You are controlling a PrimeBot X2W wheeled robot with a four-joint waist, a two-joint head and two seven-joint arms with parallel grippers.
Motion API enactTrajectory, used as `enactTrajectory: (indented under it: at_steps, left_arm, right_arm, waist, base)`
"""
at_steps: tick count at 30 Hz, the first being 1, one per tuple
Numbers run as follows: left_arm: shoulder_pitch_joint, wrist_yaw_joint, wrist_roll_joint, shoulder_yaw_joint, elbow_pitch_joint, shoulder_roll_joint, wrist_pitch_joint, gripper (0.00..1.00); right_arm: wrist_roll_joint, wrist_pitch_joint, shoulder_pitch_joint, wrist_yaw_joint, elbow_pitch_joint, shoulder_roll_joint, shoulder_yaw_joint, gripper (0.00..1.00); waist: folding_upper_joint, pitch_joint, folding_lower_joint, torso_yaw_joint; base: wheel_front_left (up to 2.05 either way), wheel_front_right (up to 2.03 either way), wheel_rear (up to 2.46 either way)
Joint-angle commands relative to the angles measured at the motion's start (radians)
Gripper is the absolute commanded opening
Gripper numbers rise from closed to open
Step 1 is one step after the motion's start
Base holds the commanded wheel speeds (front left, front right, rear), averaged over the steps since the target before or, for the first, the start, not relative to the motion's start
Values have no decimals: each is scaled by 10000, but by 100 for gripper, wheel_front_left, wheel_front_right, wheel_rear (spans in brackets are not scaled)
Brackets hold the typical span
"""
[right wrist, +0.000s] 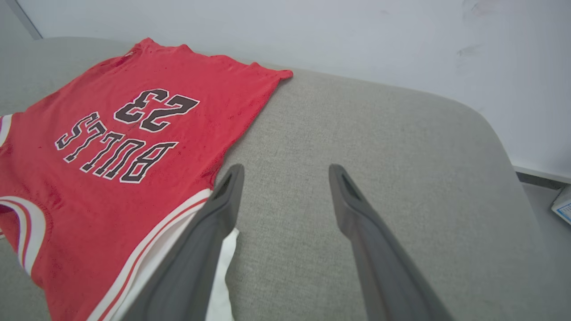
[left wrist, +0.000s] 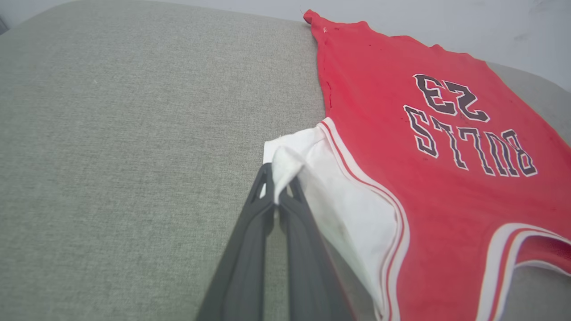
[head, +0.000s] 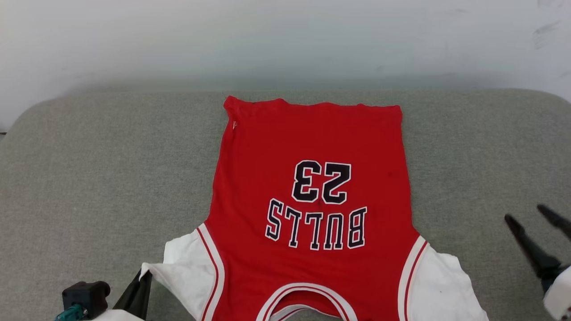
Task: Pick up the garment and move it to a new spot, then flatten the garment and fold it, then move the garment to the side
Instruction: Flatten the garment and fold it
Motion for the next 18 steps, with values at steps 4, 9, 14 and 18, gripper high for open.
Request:
enactTrajectory:
  at_steps: [4, 9, 14, 18]
  left_arm:
    - [-542, 94, 327, 8, -343, -109, -69, 0]
    - [-1156, 110, 709, -34, -702, -316, -91, 0]
    - [-1756, 90, 1097, -75, -931, -691, -116, 0]
    - [-2068, 32, 1329, -108, -1012, -969, -142, 0]
  right_arm:
    - [-96, 787, -1507, -14, -746, -278, -900, 100]
    - [123, 2260, -3741, -14, -657, -875, -836, 100]
    - [584, 4356, -6185, -14, 127, -1470, 44, 100]
    - [932, 5850, -7445, -14, 797, -1516, 643, 100]
  waist:
    - [0, 771, -1, 413]
    - [0, 1739, -1, 904]
    - [0, 2830, -1, 1406]
    - [0, 3378, -1, 1686]
  base:
    - [0, 0, 0]
    - [0, 0, 0]
    - [0, 0, 0]
    - [0, 0, 0]
